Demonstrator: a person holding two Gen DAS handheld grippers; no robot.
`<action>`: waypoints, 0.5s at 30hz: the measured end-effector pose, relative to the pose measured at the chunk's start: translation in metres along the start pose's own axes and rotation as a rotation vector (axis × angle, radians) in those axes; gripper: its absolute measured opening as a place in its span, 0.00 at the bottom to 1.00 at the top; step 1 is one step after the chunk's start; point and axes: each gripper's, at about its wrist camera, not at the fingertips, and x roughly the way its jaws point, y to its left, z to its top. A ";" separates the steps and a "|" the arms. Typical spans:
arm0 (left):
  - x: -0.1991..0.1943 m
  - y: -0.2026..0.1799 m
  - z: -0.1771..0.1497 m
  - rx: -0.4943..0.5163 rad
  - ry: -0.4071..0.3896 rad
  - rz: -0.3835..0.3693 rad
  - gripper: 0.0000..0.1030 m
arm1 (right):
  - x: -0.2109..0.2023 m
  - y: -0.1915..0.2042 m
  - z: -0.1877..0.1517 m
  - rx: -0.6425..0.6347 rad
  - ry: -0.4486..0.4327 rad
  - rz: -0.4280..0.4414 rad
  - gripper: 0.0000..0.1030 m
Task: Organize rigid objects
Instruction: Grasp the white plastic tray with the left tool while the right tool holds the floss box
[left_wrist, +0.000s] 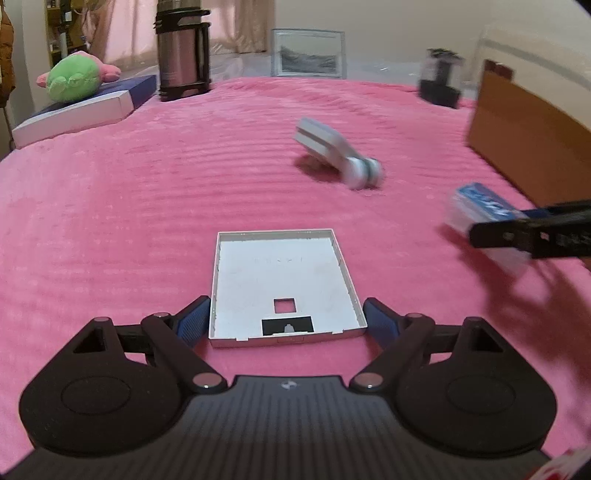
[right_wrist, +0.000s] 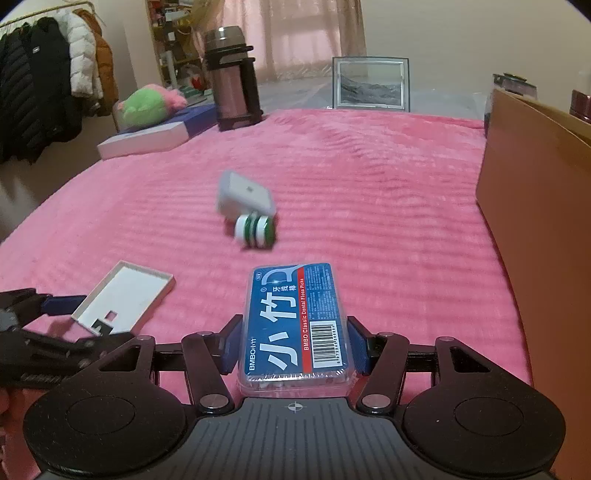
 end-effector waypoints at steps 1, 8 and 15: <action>-0.008 -0.004 -0.007 0.005 -0.001 -0.007 0.83 | -0.005 0.002 -0.004 -0.001 0.002 -0.003 0.52; -0.046 -0.025 -0.044 0.040 -0.001 -0.012 0.83 | -0.040 0.007 -0.044 0.018 0.026 -0.034 0.52; -0.047 -0.029 -0.038 0.026 -0.040 0.055 0.88 | -0.054 0.010 -0.056 0.025 0.023 -0.056 0.52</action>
